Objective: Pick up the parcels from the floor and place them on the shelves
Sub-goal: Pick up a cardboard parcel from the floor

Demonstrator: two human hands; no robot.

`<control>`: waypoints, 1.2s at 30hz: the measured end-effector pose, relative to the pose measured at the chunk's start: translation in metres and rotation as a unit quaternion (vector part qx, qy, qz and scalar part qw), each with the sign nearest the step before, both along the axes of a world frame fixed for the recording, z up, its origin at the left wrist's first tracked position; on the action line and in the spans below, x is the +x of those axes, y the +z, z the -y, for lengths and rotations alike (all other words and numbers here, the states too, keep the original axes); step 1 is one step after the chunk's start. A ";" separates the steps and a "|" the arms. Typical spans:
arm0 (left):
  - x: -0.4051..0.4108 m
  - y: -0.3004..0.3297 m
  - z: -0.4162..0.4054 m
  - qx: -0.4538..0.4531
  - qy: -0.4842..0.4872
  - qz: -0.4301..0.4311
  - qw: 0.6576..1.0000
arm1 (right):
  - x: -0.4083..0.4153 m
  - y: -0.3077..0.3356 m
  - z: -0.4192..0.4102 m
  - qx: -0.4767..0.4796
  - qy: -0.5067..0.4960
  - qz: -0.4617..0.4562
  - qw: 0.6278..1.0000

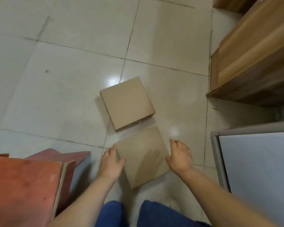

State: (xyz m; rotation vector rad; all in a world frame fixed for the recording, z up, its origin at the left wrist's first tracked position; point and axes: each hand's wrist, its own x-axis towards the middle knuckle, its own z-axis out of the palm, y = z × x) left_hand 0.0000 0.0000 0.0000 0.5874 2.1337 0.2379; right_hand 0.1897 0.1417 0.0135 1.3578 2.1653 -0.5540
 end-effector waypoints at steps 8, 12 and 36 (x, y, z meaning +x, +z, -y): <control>-0.005 -0.101 -0.008 -0.071 0.114 0.089 0.987 | -0.010 -0.104 -0.017 -0.090 -0.104 -0.046 0.989; 0.003 -0.127 -0.010 -0.032 0.244 0.188 0.951 | -0.012 -0.135 -0.020 -0.178 -0.229 -0.089 0.953; -0.043 0.250 -0.080 0.129 0.341 0.254 0.896 | -0.030 0.250 -0.065 -0.218 -0.439 -0.313 0.813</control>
